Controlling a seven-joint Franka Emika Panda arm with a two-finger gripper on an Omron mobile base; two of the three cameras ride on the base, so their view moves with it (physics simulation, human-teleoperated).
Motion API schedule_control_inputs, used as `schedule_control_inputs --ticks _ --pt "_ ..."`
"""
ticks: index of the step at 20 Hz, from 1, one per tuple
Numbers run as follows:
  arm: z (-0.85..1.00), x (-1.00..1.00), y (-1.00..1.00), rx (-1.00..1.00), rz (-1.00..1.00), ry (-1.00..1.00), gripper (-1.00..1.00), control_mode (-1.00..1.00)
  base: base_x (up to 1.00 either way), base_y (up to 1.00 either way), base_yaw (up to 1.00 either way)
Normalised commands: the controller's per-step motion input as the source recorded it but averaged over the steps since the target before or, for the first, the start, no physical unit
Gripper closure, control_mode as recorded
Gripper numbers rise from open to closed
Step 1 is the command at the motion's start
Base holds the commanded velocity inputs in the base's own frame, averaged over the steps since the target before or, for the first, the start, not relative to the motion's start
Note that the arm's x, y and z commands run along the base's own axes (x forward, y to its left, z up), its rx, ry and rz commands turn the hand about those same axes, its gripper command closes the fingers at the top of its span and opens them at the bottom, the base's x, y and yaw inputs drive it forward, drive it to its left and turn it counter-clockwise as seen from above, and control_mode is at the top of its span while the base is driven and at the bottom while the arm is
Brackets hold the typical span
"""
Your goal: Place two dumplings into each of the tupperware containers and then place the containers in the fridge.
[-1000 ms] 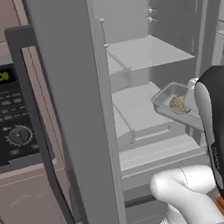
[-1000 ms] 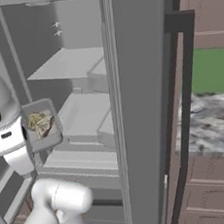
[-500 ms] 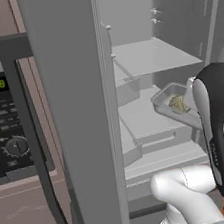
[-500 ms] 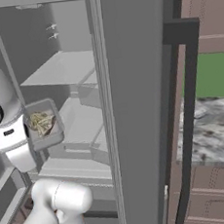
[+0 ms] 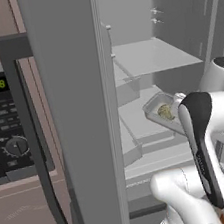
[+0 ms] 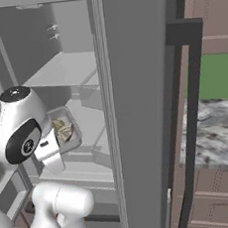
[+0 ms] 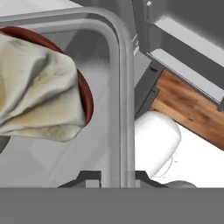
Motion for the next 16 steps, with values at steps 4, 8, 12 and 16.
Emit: schedule_control_inputs --ticks 4,8,12,16 --pt "-0.27 1.0 0.0 0.09 0.04 -0.17 1.0 -1.0 0.0 0.0 0.0" --pt "-0.2 1.0 0.0 0.08 0.02 -0.11 1.0 -1.0 0.0 0.0 0.0" --pt "-0.46 0.97 0.0 0.06 0.0 -0.02 1.0 -1.0 0.0 0.0 0.0" --pt "-0.63 0.76 0.0 0.01 0.01 -0.04 1.0 -1.0 0.0 0.0 0.0"
